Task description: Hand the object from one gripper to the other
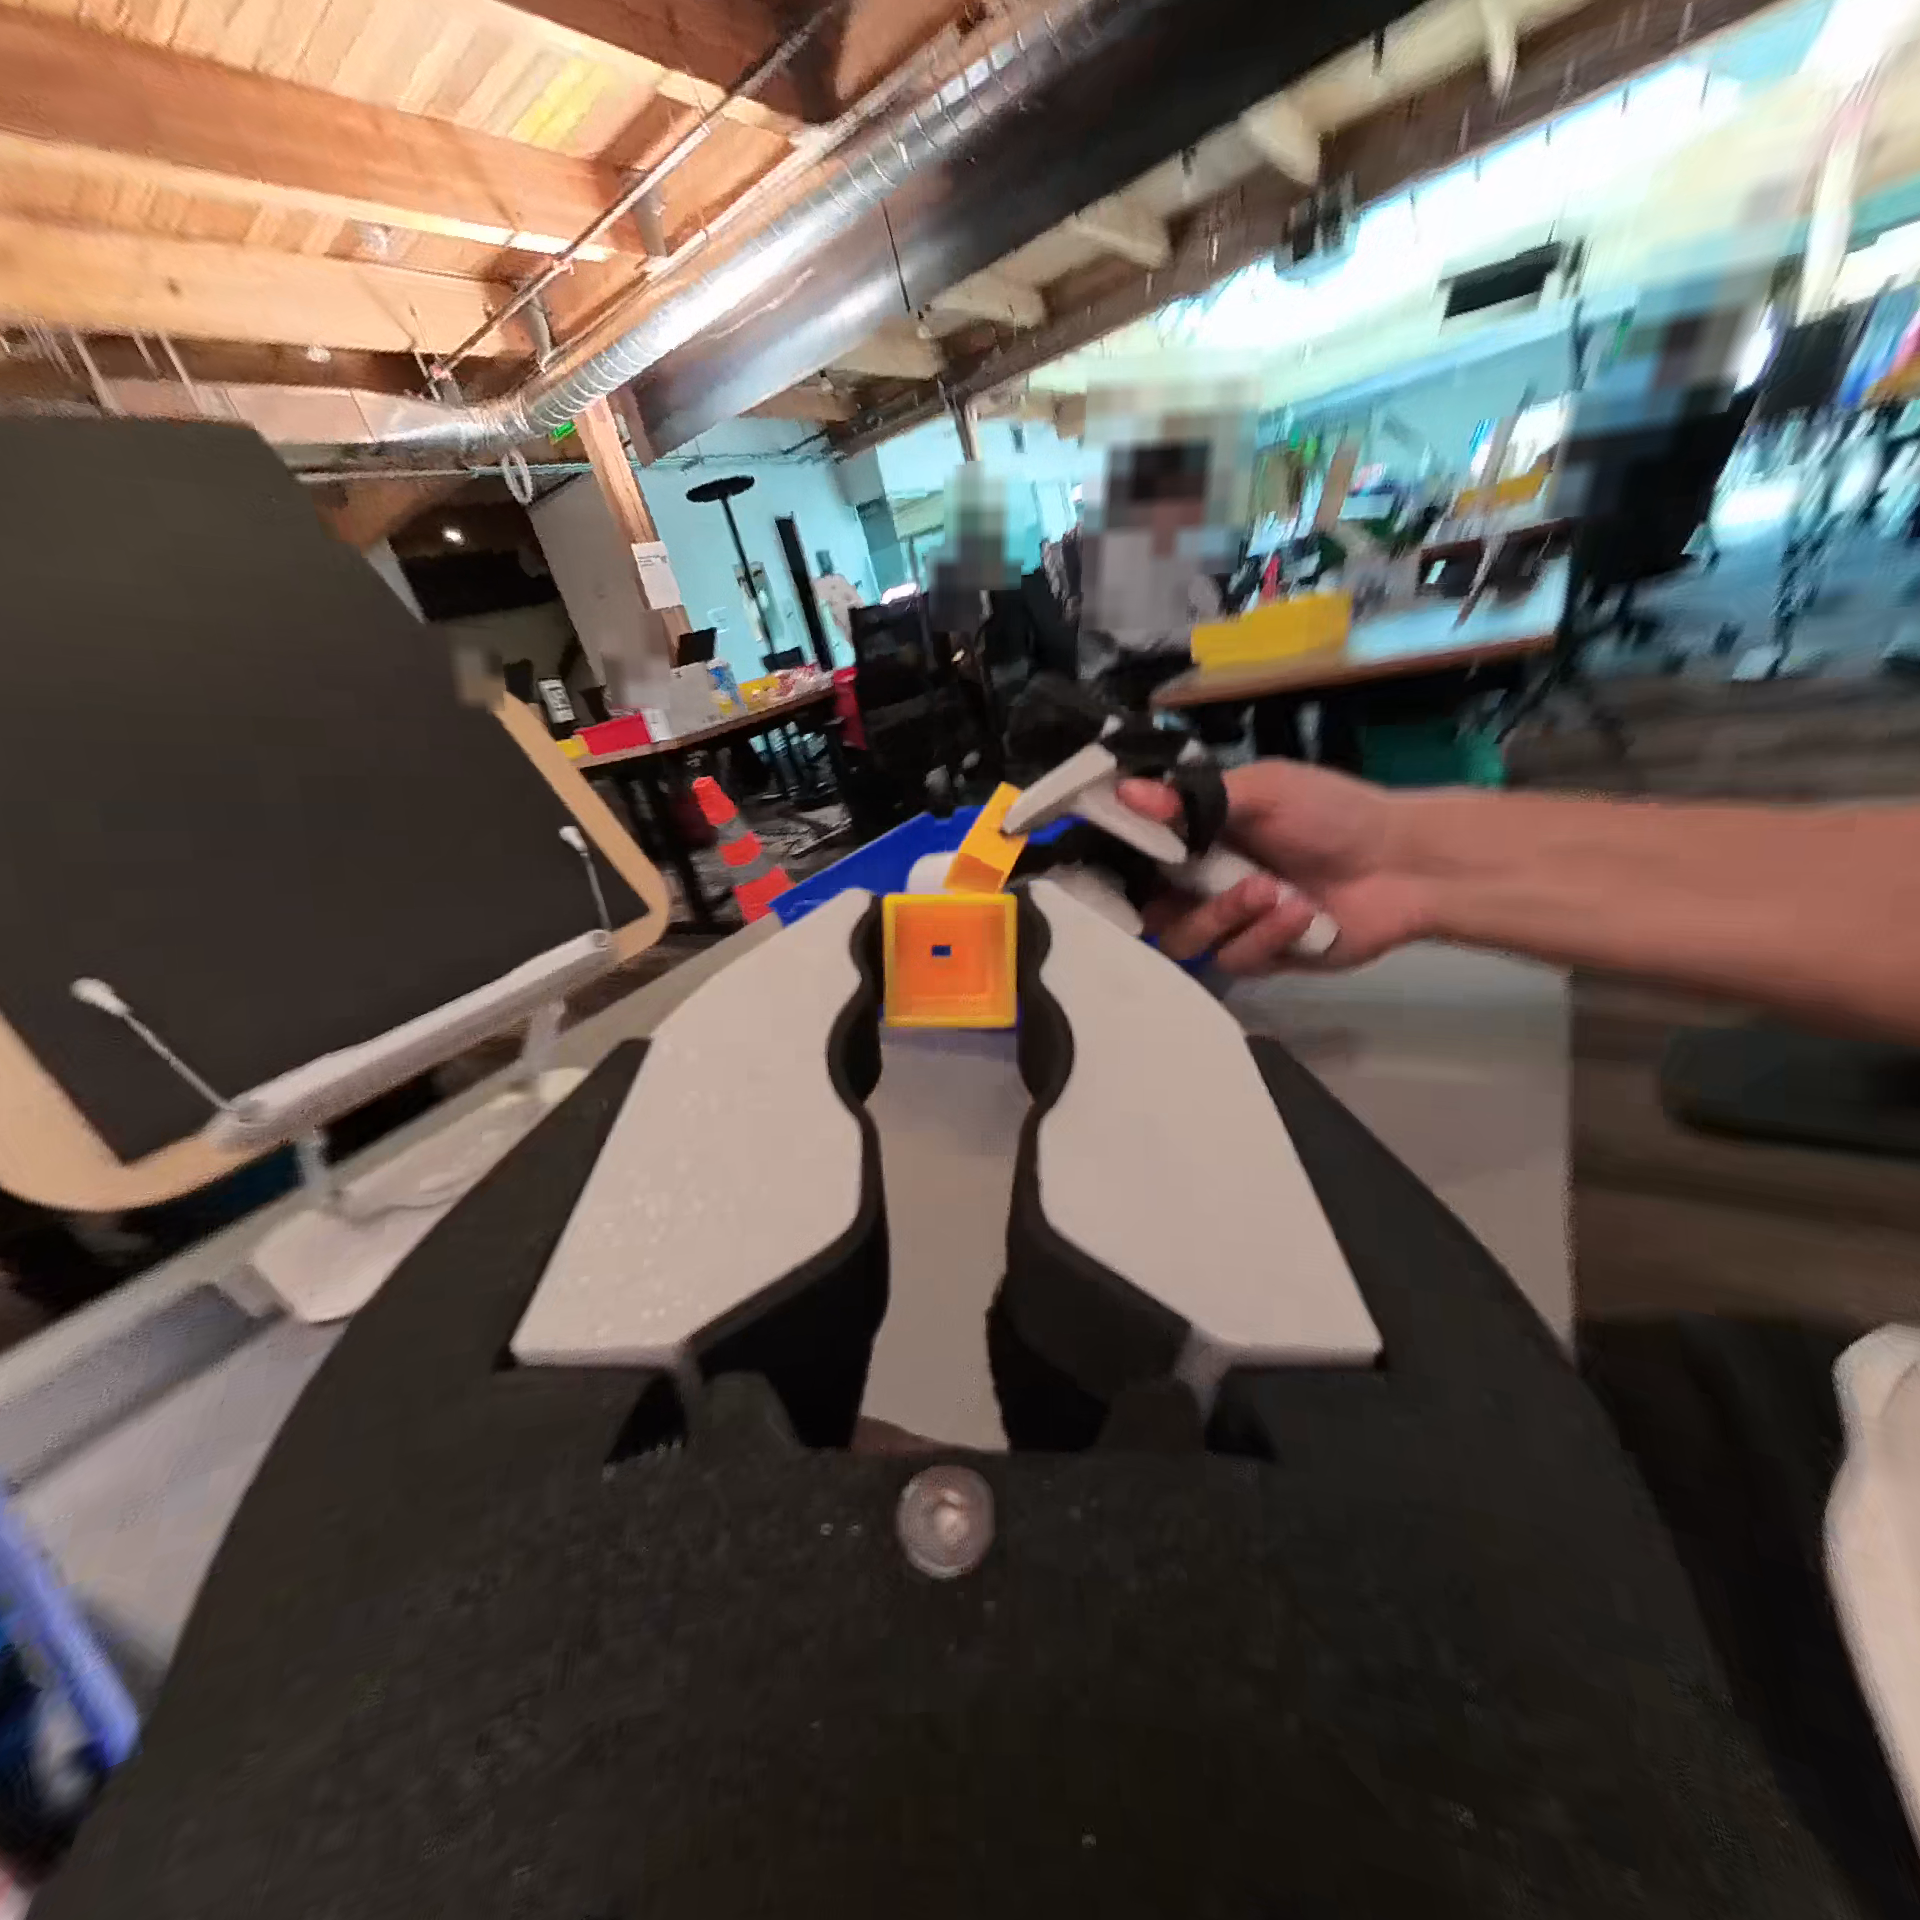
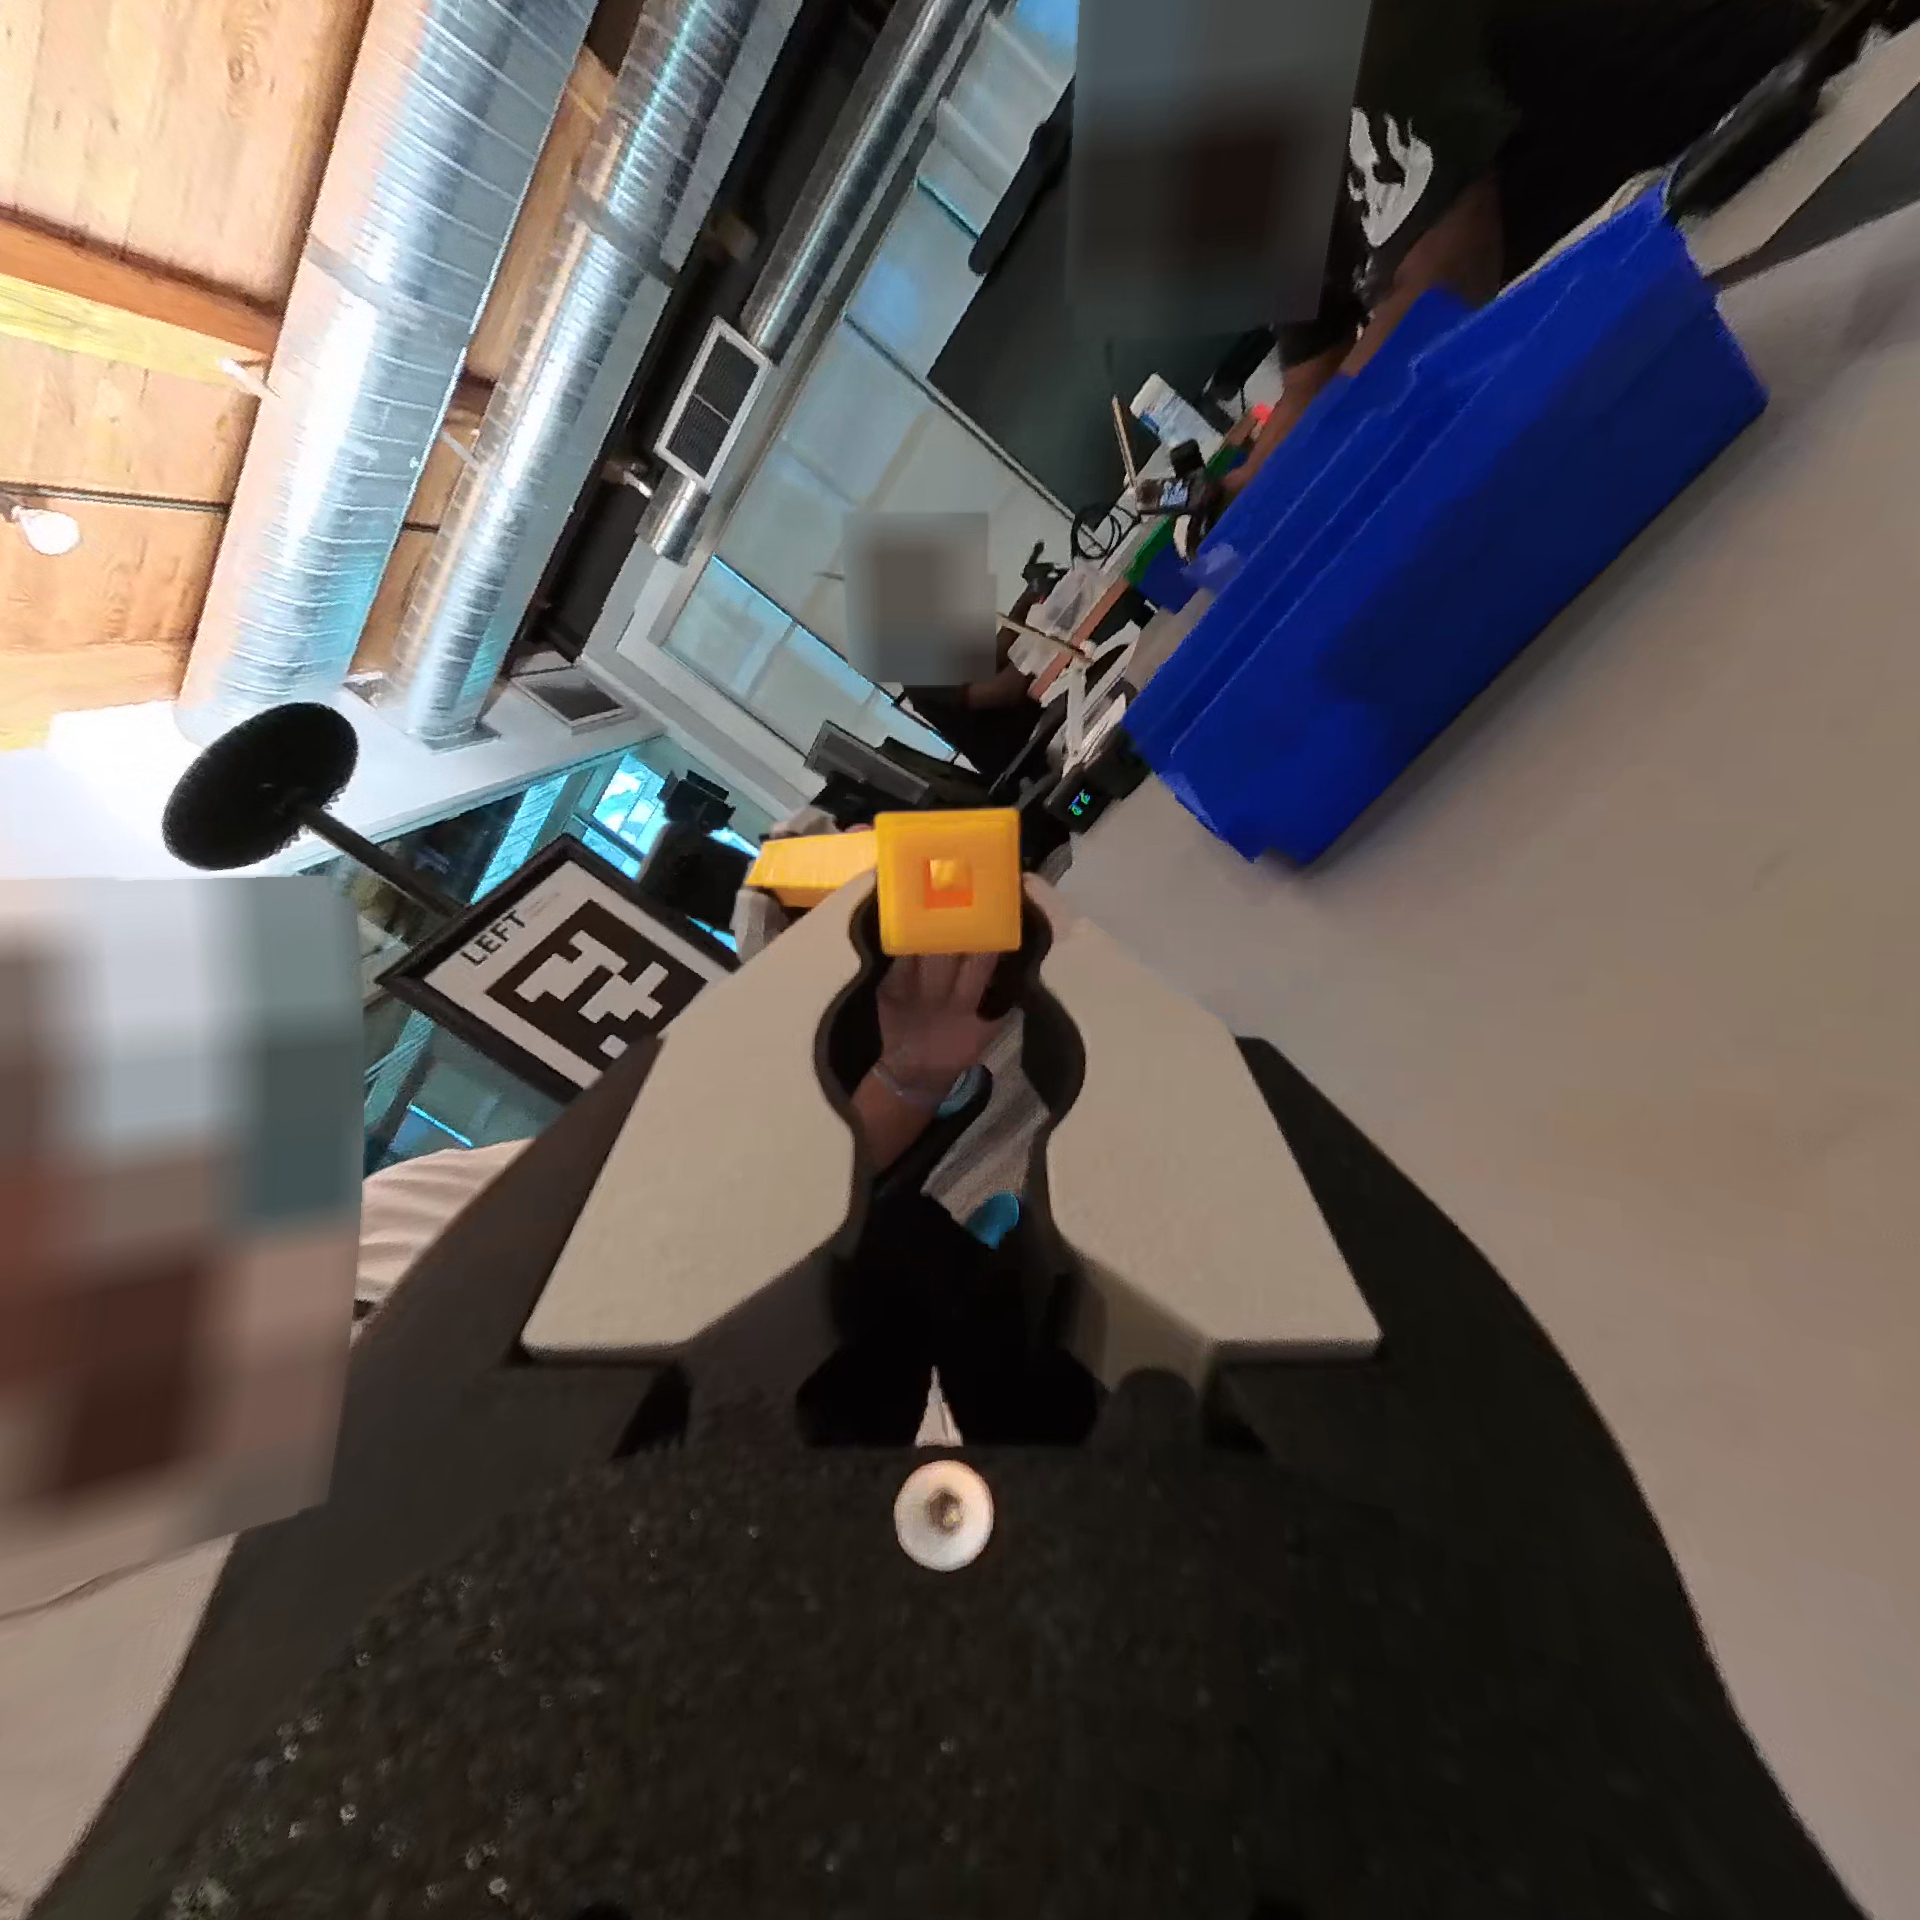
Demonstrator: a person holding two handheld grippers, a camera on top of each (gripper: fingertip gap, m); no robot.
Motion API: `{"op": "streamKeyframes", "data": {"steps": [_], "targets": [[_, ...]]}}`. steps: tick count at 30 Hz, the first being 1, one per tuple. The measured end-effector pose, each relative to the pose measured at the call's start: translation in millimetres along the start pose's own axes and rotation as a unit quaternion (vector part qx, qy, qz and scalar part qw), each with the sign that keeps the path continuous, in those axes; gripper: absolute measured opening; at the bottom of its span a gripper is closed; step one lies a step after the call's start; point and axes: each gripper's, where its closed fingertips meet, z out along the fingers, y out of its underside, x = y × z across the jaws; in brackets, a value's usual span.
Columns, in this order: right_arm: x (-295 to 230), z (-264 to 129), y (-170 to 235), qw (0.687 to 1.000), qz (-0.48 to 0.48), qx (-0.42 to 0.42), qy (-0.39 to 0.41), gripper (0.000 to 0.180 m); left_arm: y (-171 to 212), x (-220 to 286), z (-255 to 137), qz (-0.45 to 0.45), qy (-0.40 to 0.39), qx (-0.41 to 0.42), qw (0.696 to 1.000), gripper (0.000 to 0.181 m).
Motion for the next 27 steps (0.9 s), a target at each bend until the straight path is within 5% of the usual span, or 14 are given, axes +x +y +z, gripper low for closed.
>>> {"op": "streamKeyframes", "data": {"steps": [3,8,27], "targets": [[-5.5,12.8,6.3,0.997,0.073,-0.001,-0.031,0.021,-11.0,-6.9,-5.4,-0.062,0.022,0.033,0.997,0.022],[-21.1,29.5,12.3,0.984,0.142,-0.005,-0.107,0.021,-17.7,-1.0,-8.5,-0.008,0.033,0.042,0.999,0.022],[-6.6,37.5,30.1,0.964,0.223,-0.025,-0.139,0.021,-29.7,12.9,-8.4,0.037,0.047,0.068,0.996,0.023]]}}
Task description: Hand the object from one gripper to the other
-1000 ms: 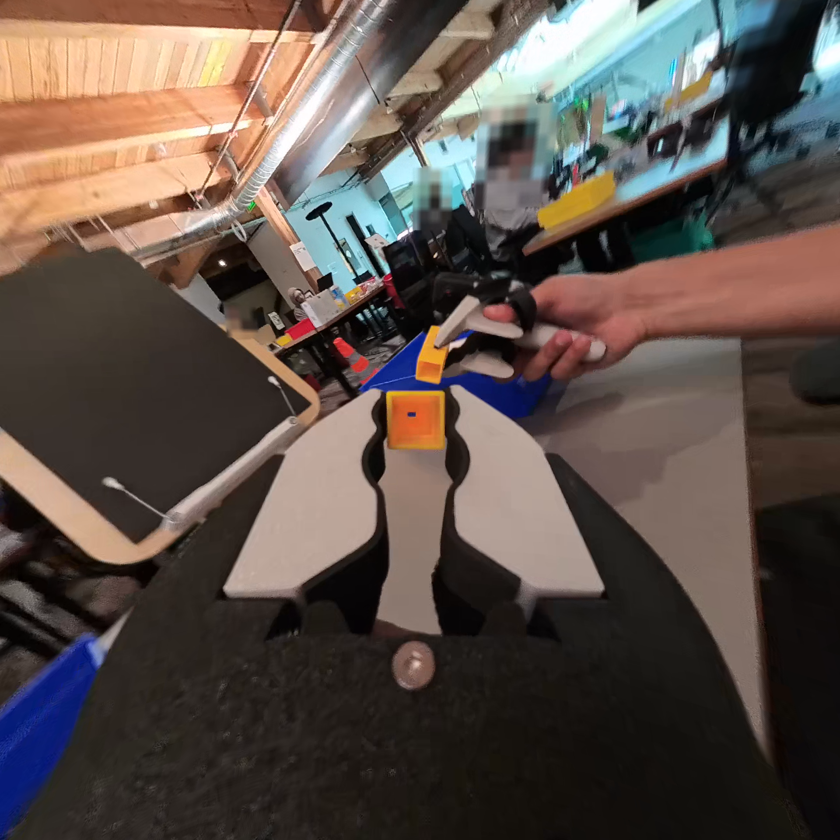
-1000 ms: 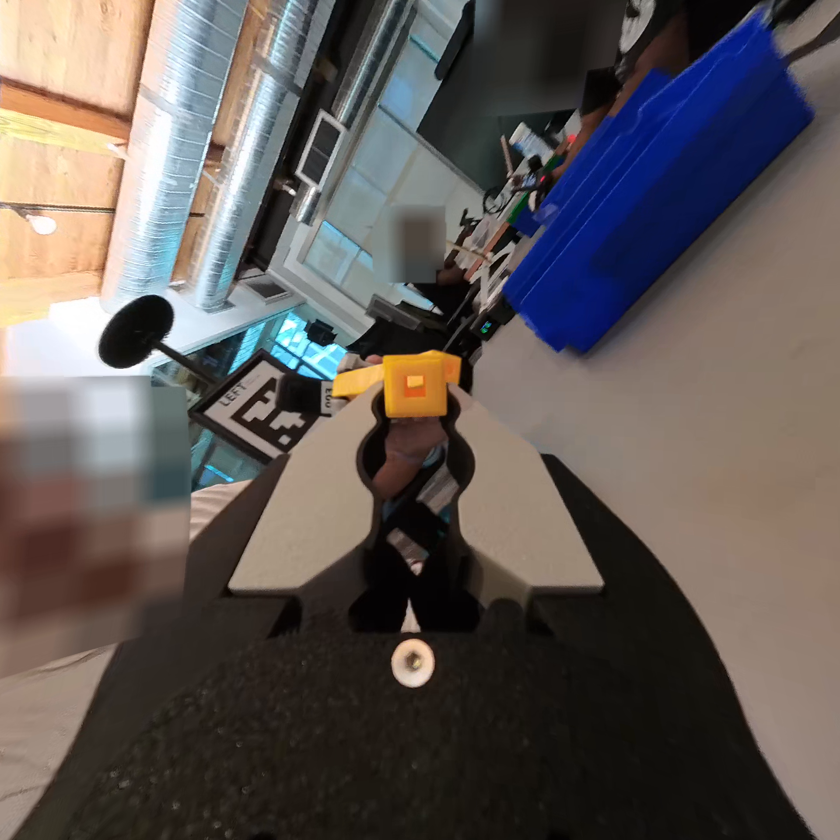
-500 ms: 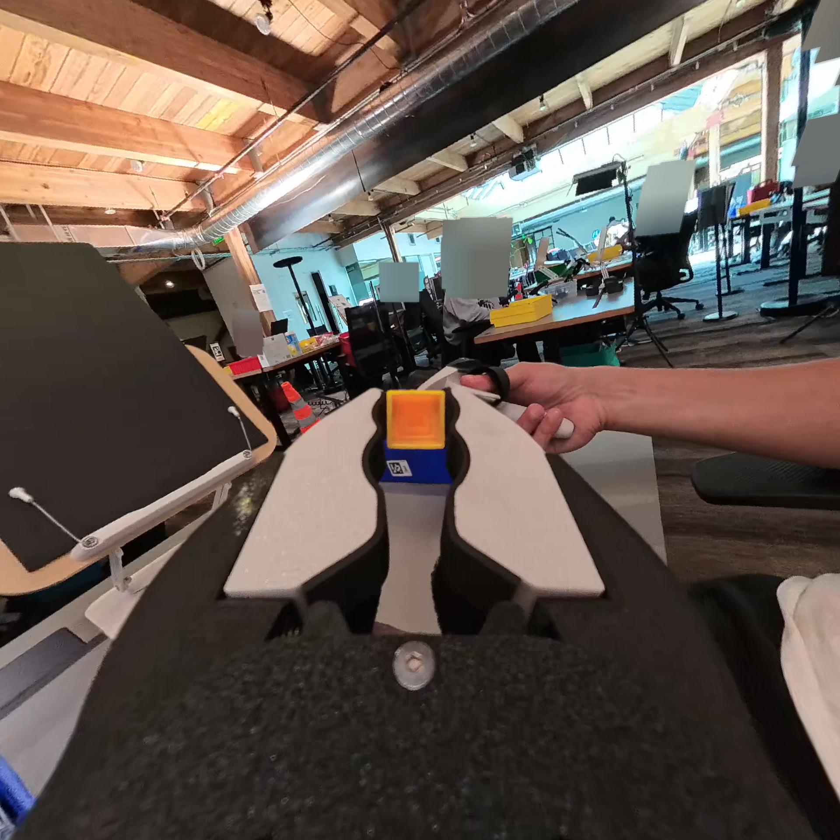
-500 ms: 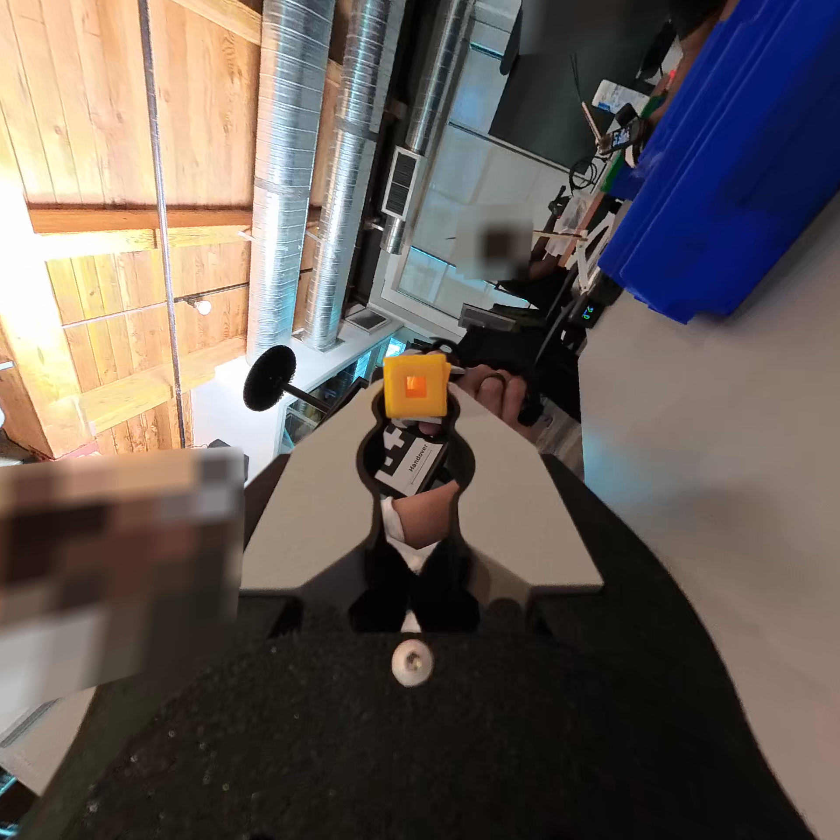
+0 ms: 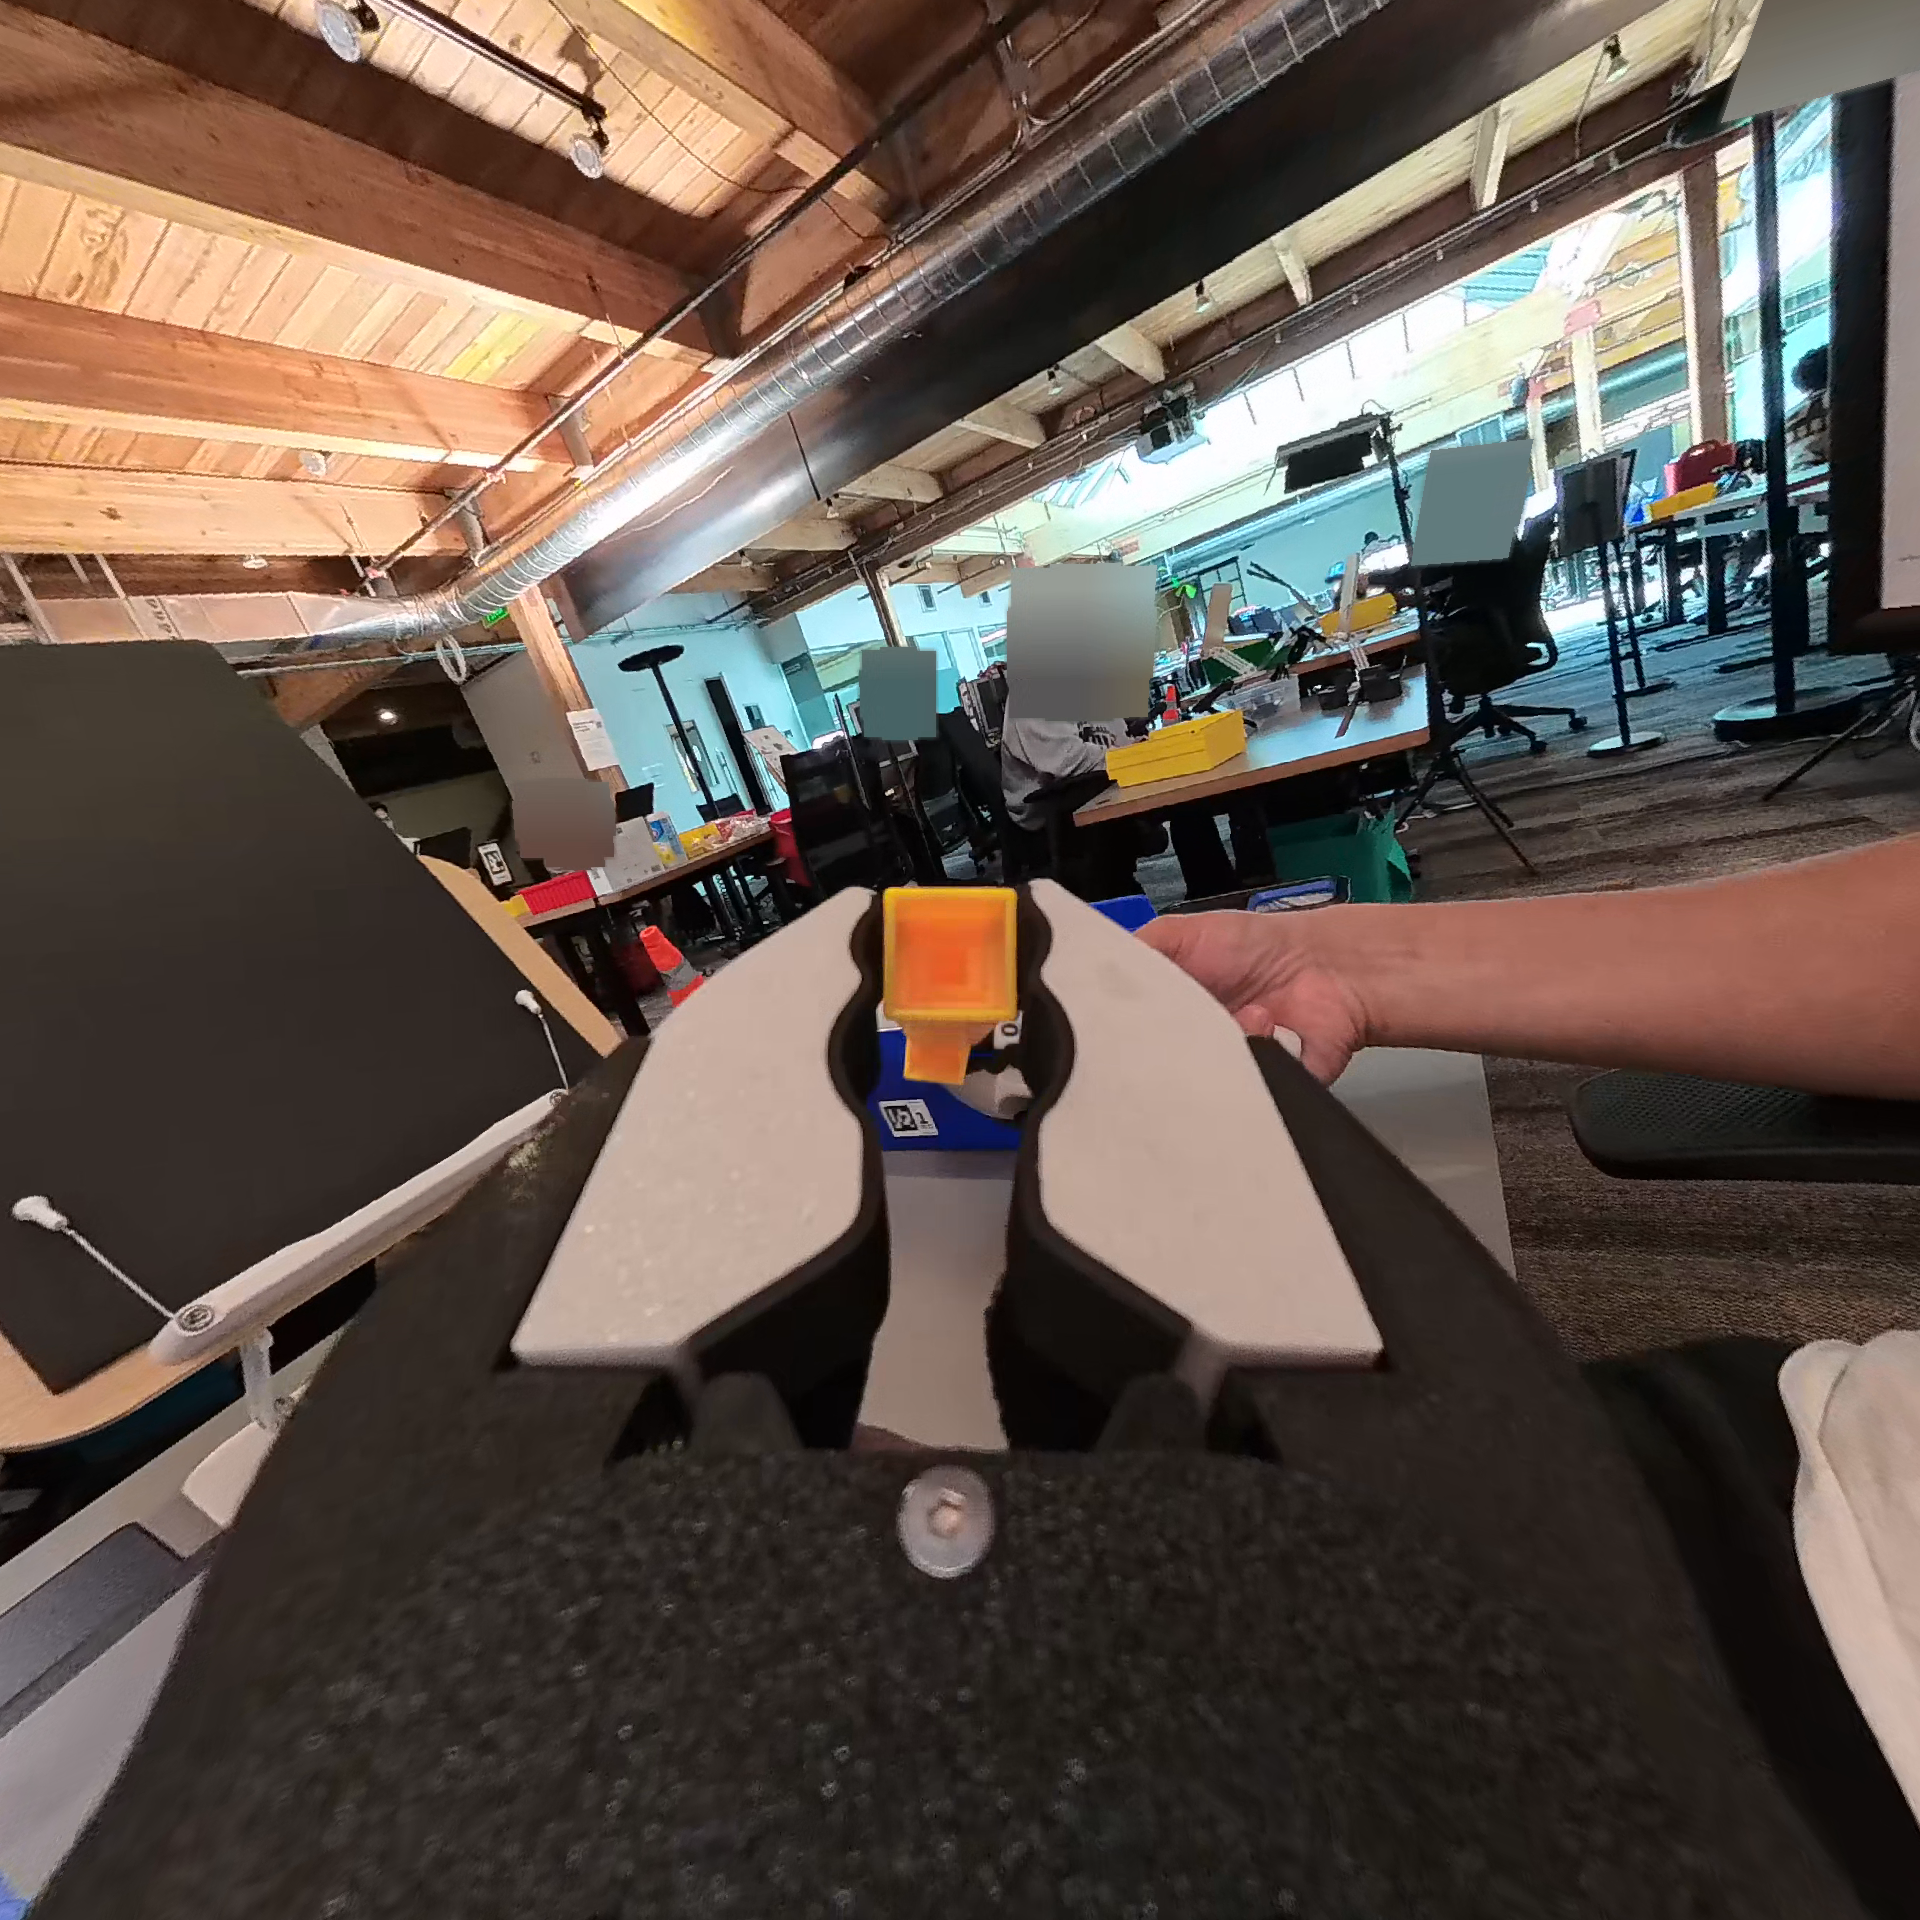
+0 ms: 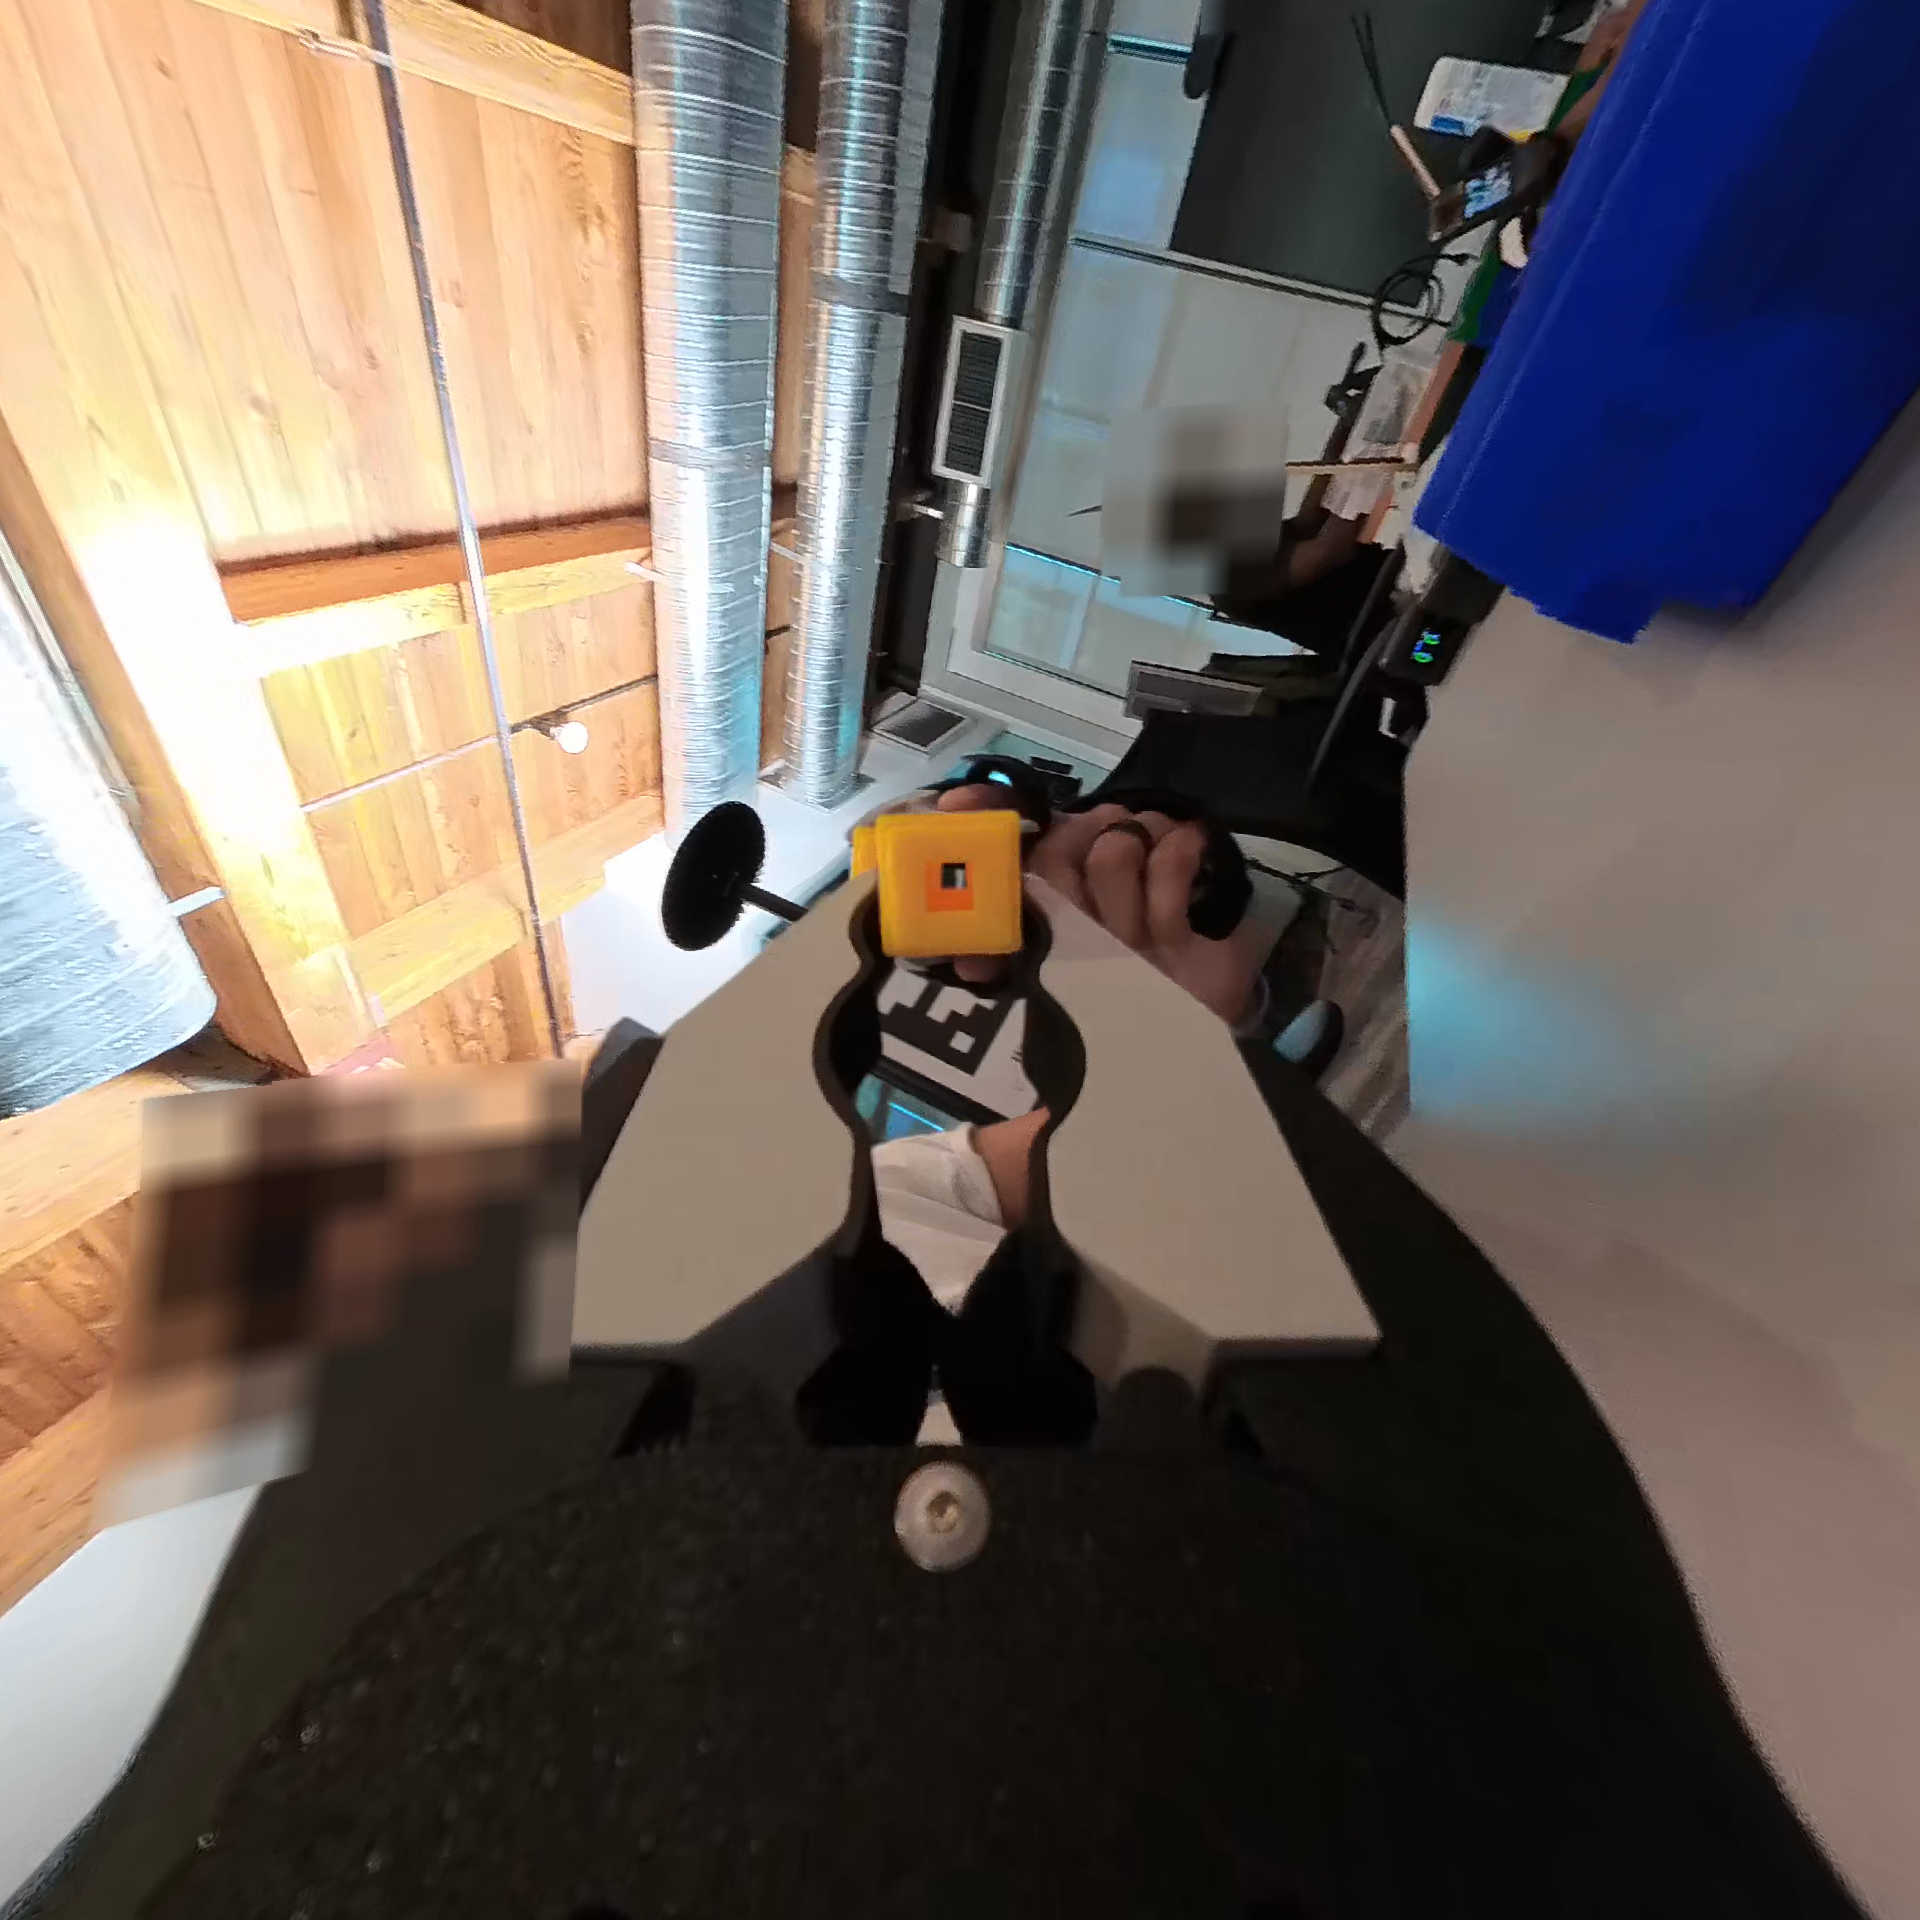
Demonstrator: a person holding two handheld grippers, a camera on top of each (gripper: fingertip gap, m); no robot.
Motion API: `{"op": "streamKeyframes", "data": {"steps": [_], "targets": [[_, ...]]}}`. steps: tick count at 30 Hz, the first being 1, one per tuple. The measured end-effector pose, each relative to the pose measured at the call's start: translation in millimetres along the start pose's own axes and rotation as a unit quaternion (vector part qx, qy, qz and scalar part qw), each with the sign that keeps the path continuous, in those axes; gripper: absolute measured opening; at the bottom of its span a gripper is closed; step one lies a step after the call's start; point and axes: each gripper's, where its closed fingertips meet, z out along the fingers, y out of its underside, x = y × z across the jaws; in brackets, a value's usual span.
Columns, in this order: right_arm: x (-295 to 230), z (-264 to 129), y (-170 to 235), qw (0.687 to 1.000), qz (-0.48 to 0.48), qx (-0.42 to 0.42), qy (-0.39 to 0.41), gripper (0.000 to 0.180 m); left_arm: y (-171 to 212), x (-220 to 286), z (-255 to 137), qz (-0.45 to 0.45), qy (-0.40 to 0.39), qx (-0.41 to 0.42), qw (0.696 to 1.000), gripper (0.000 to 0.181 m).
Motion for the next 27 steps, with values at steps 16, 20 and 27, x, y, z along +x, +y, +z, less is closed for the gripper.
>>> {"op": "streamKeyframes", "data": {"steps": [16,20,27], "targets": [[-9.2,-0.7,0.6,0.999,0.008,-0.002,-0.036,0.022,4.6,-2.9,-1.1,-0.004,0.001,-0.006,1.000,0.022],[-12.5,-1.5,2.9,0.999,0.011,-0.012,-0.043,0.022,5.0,-1.8,-1.4,0.001,0.005,-0.009,1.000,0.023],[-14.1,-4.6,5.0,0.999,0.016,-0.020,-0.045,0.021,10.6,4.9,-2.3,0.045,0.031,-0.030,0.998,0.022]]}}
